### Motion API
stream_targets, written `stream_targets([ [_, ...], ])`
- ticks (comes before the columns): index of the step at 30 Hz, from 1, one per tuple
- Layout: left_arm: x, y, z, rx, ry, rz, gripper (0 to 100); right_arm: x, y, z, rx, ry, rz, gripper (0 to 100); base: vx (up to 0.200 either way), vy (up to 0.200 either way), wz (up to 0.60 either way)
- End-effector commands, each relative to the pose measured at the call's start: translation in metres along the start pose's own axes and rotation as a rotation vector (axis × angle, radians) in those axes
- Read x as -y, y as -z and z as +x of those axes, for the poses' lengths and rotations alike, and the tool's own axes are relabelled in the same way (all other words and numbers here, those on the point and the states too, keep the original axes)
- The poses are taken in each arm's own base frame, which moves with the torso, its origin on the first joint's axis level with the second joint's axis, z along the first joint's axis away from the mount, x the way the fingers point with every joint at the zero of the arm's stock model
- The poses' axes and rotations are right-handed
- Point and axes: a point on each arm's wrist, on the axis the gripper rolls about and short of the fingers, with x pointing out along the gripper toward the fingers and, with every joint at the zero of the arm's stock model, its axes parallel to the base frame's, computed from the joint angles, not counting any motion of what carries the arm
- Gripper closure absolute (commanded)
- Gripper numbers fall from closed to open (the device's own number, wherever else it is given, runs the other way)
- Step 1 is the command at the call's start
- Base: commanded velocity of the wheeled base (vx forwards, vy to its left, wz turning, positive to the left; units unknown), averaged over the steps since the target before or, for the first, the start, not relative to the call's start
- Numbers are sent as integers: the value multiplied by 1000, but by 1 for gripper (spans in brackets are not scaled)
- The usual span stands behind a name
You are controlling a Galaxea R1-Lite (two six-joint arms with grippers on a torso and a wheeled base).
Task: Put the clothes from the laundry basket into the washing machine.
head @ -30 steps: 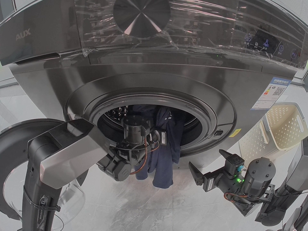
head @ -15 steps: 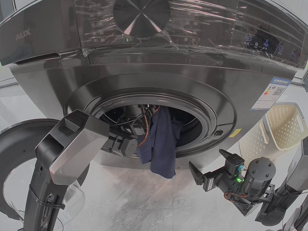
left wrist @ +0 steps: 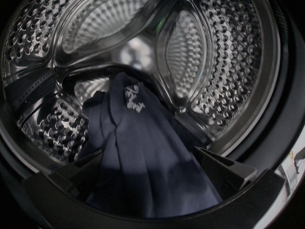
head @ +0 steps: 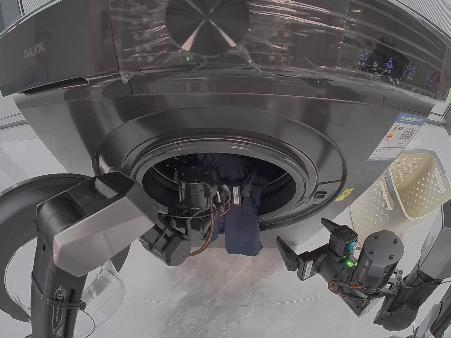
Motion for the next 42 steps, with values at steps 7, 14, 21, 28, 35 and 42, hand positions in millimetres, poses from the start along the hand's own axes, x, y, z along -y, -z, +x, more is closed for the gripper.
stream_targets([
  [7,-3,16,-17,-91,11,29,100,-1,0,0,0,-2,-2,0,0,0,0],
  [14,-1,15,-3,-50,22,16,100,-1,0,1,0,-2,0,0,0,0,0],
  [21,-3,-37,44,240,-44,-54,100,-1,1,2,-1,-1,-1,0,0,0,0],
  [28,-11,-64,55,359,-55,-81,100,-1,-1,2,5,1,5,0,0,0,0],
  [35,-3,-59,32,239,-44,-98,0,-1,-1,2,7,1,4,0,0,0,0],
  [42,5,-33,-3,35,-37,-59,0,-2,0,2,4,-1,2,0,0,0,0],
])
